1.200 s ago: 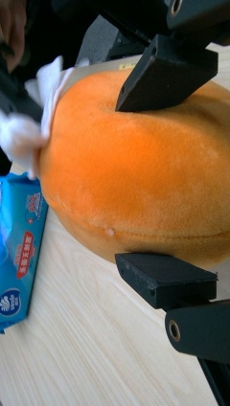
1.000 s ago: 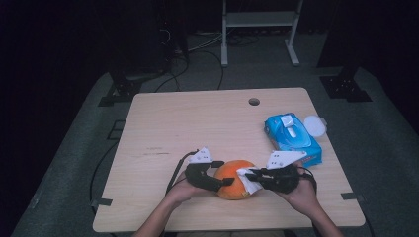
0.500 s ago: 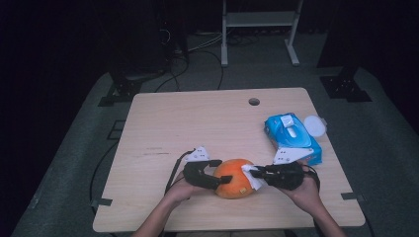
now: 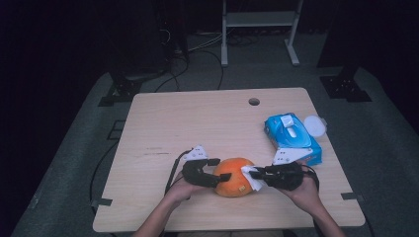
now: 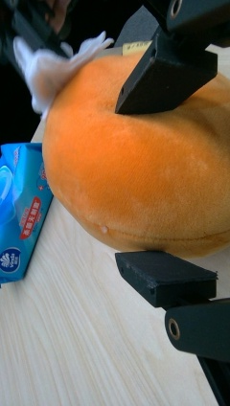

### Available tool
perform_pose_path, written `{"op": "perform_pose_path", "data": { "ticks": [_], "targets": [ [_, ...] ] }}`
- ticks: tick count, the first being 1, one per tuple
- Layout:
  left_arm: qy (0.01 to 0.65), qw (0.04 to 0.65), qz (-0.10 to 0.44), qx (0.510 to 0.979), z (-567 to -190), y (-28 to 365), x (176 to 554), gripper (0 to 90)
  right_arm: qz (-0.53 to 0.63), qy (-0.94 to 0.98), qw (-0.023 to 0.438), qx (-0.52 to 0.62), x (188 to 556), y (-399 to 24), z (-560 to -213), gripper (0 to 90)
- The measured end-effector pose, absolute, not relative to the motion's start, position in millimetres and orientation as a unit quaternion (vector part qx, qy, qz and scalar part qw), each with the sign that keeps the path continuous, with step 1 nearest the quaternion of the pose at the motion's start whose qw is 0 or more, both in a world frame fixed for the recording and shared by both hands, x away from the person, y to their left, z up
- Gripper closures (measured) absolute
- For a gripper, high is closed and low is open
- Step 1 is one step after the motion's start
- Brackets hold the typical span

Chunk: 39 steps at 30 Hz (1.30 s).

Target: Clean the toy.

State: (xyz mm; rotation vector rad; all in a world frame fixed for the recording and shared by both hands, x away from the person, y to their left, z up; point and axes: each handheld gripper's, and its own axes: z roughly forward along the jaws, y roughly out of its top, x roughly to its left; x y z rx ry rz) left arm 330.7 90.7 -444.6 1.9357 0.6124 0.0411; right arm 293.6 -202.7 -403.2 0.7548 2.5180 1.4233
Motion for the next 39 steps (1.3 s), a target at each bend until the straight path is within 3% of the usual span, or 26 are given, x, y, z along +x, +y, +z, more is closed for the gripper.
{"op": "perform_pose_path", "data": {
  "ticks": [8,17,24,26,28,30,32,35,39],
  "targets": [
    [0.177,0.513,0.009,0.840,-437,78,316,21.1,0.459,0.835,0.066,0.297,307,-221,-415,81.5],
    [0.179,0.516,-0.008,0.838,-439,83,318,19.3,0.464,0.835,0.068,0.289,305,-215,-412,81.4],
    [0.207,0.515,0.012,0.832,-441,74,324,5.0,0.466,0.835,0.053,0.289,308,-219,-415,81.3],
    [0.221,0.518,-0.016,0.826,-450,70,326,6.1,0.466,0.834,0.052,0.291,309,-218,-415,81.3],
    [0.216,0.520,-0.004,0.827,-448,70,323,17.6,0.465,0.834,0.054,0.292,310,-217,-414,81.5],
    [0.204,0.529,0.026,0.823,-440,71,319,26.3,0.468,0.831,0.057,0.296,310,-218,-413,81.9],
    [0.185,0.531,0.080,0.823,-432,69,314,29.6,0.474,0.825,0.065,0.302,310,-219,-410,81.9],
    [0.160,0.515,0.127,0.832,-428,67,309,28.7,0.486,0.816,0.067,0.307,311,-220,-408,81.9],
    [0.138,0.496,0.080,0.853,-440,69,312,20.6,0.468,0.828,0.054,0.304,314,-214,-418,81.6]
  ]
}}
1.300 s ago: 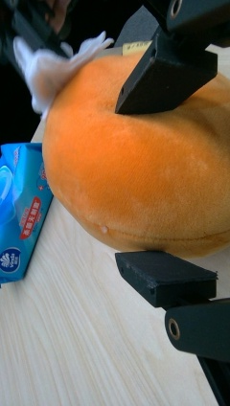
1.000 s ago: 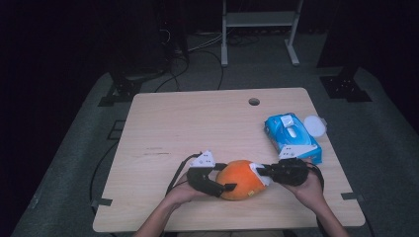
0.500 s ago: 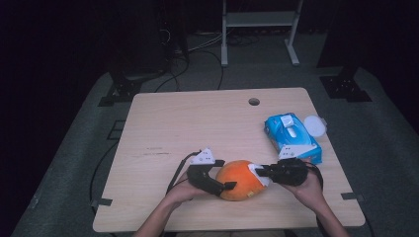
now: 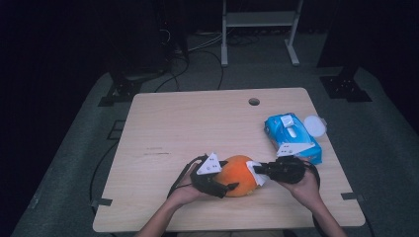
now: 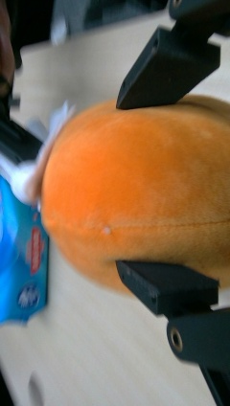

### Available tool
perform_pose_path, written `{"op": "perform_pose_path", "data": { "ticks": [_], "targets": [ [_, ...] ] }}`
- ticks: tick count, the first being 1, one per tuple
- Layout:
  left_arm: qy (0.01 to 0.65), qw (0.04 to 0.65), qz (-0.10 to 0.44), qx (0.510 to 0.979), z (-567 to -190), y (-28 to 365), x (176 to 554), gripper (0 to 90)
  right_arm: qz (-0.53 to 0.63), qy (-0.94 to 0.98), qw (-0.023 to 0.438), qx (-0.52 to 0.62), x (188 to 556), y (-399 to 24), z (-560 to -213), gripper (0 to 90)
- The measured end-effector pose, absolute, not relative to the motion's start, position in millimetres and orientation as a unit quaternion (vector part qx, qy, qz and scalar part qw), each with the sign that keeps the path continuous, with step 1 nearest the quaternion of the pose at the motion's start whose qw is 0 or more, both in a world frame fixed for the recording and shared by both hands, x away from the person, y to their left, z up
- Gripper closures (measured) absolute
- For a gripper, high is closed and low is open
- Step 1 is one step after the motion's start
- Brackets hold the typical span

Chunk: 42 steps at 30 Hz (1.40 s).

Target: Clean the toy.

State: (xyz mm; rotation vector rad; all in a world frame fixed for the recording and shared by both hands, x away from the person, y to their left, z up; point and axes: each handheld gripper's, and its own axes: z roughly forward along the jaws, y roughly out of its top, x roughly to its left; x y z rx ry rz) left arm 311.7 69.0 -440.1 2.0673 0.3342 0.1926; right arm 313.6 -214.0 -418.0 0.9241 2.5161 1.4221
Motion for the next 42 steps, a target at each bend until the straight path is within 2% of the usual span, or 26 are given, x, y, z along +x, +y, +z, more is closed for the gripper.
{"op": "perform_pose_path", "data": {
  "ticks": [3,5,10,12,15,22,29,37,42],
  "targets": [
    [0.143,0.510,0.047,0.847,-435,77,315,22.0,0.464,0.829,0.053,0.308,314,-216,-420,81.6],
    [0.141,0.506,0.051,0.850,-436,77,315,25.3,0.469,0.824,0.051,0.314,314,-217,-419,81.7],
    [0.134,0.499,0.066,0.853,-436,74,313,25.0,0.486,0.826,0.052,0.282,304,-202,-408,81.7],
    [0.148,0.510,0.060,0.845,-436,75,315,19.5,0.478,0.832,0.059,0.275,302,-197,-407,81.7],
    [0.188,0.522,0.054,0.830,-435,75,320,10.9,0.487,0.826,0.039,0.281,303,-199,-410,81.7],
    [0.165,0.505,0.059,0.845,-441,74,318,21.3,0.487,0.825,0.043,0.283,305,-201,-411,81.7],
    [0.164,0.508,0.051,0.844,-444,79,320,21.5,0.459,0.820,0.045,0.339,320,-222,-428,81.6],
    [0.147,0.504,0.055,0.850,-444,74,316,20.3,0.473,0.821,0.064,0.312,313,-204,-414,81.6],
    [0.145,0.508,0.052,0.848,-445,78,318,20.7,0.470,0.817,0.058,0.329,319,-213,-422,81.2]
  ]
}}
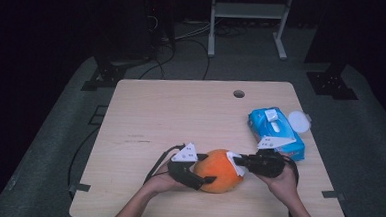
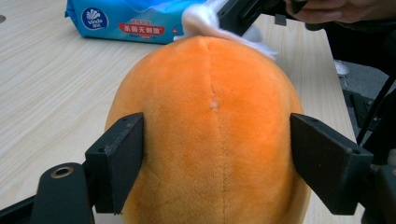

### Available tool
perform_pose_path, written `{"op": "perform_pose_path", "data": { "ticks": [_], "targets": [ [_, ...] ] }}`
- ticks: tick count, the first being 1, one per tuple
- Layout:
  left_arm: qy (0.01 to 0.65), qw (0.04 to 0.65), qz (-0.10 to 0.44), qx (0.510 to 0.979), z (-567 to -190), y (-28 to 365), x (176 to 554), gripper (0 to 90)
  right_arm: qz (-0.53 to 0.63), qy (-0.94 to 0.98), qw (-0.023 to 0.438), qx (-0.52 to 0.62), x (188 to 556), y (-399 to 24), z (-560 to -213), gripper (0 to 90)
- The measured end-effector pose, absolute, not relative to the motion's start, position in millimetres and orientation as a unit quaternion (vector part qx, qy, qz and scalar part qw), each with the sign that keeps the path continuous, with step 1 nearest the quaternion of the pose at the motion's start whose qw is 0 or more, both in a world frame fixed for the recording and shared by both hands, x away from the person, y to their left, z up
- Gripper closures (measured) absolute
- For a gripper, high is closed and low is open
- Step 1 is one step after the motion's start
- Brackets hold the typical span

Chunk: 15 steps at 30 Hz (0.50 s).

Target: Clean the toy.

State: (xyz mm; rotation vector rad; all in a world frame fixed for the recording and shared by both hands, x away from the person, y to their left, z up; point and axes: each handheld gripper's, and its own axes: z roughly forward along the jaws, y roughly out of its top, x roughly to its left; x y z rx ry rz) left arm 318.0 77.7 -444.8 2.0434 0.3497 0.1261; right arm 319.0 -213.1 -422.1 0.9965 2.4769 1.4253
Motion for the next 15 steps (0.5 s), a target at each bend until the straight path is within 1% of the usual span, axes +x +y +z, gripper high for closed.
{"op": "perform_pose_path", "data": {
  "ticks": [1,4,11,15],
  "targets": [
    [0.147,0.509,0.050,0.847,-445,79,318,20.7,0.459,0.821,0.066,0.335,321,-215,-425,81.2],
    [0.150,0.510,0.048,0.846,-446,79,319,20.5,0.459,0.817,0.055,0.344,324,-219,-431,81.3],
    [0.135,0.510,0.064,0.847,-446,70,313,19.8,0.498,0.808,0.049,0.311,314,-205,-412,81.3],
    [0.128,0.507,0.066,0.850,-445,71,311,20.0,0.493,0.808,0.044,0.319,316,-209,-415,81.3]
  ]
}}
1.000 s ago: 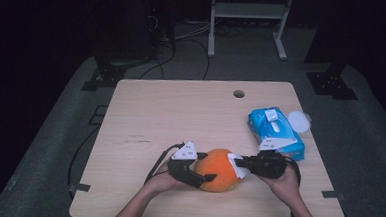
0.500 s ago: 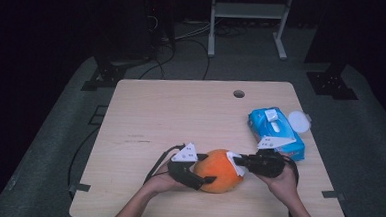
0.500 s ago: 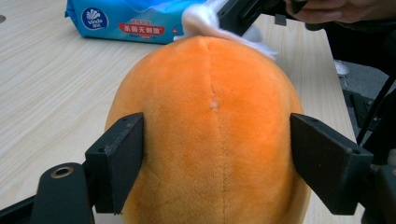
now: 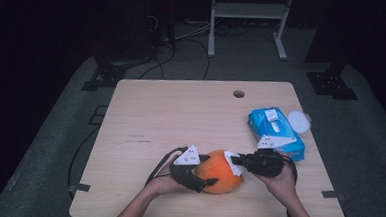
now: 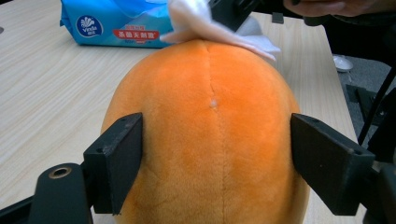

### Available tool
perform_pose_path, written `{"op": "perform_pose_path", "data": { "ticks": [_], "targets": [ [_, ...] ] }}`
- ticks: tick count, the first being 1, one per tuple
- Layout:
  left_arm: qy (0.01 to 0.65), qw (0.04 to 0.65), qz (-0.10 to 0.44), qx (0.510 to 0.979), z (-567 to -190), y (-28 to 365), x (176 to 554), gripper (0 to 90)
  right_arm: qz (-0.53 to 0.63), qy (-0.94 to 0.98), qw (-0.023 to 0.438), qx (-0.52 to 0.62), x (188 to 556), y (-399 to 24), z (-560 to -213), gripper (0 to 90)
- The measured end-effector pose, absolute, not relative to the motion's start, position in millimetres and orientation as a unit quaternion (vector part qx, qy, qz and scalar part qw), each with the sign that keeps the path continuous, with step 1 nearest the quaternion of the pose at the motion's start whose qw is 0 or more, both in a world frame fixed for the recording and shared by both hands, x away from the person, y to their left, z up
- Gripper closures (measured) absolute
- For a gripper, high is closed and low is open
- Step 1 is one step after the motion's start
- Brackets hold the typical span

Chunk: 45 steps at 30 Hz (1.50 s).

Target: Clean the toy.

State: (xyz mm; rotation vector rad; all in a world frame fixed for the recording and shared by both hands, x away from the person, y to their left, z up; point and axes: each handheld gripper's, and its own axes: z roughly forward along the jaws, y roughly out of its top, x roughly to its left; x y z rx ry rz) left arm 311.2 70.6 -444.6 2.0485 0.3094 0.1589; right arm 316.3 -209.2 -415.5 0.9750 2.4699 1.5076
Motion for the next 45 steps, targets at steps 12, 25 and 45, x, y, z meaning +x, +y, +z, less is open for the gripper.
{"op": "perform_pose_path", "data": {
  "ticks": [12,25,45],
  "targets": [
    [0.130,0.505,0.071,0.850,-443,65,310,19.1,0.482,0.815,0.062,0.315,310,-204,-412,81.4],
    [0.138,0.507,0.073,0.848,-443,59,311,17.6,0.484,0.819,0.061,0.301,305,-197,-408,81.3],
    [0.149,0.486,0.077,0.857,-440,66,312,22.6,0.476,0.832,0.080,0.275,297,-186,-401,81.4]
  ]
}}
